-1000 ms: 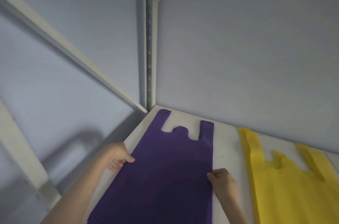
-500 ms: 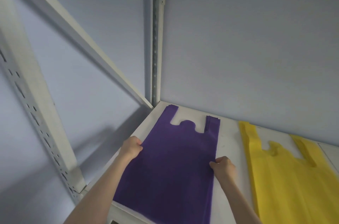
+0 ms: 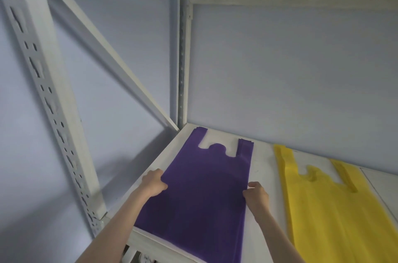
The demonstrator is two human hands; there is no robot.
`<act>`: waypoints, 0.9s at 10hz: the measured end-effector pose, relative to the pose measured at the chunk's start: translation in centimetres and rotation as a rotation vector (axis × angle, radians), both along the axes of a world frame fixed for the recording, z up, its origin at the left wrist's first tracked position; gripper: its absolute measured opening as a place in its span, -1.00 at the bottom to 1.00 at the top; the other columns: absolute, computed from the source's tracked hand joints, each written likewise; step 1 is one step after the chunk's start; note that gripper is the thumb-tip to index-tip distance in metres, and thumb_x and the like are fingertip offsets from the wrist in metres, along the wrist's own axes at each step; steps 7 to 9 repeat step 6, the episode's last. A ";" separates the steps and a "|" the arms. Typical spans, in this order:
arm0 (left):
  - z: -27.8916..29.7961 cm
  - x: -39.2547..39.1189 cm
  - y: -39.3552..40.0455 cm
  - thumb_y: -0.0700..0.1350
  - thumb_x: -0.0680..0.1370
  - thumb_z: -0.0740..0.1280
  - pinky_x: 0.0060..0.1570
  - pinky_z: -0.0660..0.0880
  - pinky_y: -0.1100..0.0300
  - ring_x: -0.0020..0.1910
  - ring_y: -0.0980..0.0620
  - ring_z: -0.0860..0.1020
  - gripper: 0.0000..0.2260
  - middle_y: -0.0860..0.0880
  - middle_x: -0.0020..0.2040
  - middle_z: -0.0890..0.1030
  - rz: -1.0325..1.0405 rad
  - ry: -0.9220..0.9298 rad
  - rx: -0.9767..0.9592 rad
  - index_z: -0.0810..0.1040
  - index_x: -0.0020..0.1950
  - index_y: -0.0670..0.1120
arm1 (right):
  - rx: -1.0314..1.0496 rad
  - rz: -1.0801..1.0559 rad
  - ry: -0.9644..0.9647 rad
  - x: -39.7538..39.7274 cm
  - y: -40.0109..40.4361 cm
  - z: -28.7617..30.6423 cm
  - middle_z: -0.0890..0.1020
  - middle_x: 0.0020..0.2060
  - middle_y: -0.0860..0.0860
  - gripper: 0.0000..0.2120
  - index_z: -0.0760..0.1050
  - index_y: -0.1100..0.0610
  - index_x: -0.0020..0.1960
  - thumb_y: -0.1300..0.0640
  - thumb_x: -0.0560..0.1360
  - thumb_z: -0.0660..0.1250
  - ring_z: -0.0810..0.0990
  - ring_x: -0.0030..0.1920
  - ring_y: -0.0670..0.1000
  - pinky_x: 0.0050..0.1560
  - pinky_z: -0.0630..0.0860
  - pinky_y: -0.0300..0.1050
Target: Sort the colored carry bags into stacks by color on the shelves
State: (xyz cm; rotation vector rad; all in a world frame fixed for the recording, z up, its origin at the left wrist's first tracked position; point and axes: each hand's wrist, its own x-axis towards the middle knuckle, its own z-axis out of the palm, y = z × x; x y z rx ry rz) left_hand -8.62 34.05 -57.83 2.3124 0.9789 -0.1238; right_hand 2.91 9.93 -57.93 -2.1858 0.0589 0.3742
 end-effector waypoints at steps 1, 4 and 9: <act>0.2 -0.5 -0.4 -0.17 0.54 0.24 0.14 0.42 0.17 0.17 -0.04 0.42 -0.64 -0.12 0.27 0.43 -0.032 0.013 0.055 0.36 0.33 -0.18 | -0.032 0.085 -0.021 -0.4 -0.3 0.1 0.48 0.26 0.20 -0.61 0.33 0.24 0.37 0.34 0.54 0.14 0.51 0.21 0.18 0.14 0.52 0.00; 1.3 -2.7 -3.2 -0.19 0.60 0.14 0.33 0.35 0.09 0.39 -0.09 0.26 -0.53 -0.13 0.40 0.28 -0.165 0.080 0.258 0.14 0.50 -0.13 | -0.316 0.404 -0.133 -1.9 -1.9 1.0 0.36 0.37 0.12 -0.57 0.24 0.17 0.44 0.23 0.58 0.13 0.39 0.35 0.10 0.30 0.40 -0.13; 3.2 -3.7 -4.4 -0.14 0.60 0.16 0.36 0.33 0.06 0.39 -0.09 0.28 -0.58 -0.11 0.39 0.31 -0.244 0.017 0.365 0.22 0.46 -0.12 | -0.380 0.512 -0.190 -2.4 -2.9 2.7 0.36 0.38 0.10 -0.58 0.26 0.16 0.43 0.19 0.58 0.14 0.37 0.38 0.08 0.32 0.35 -0.17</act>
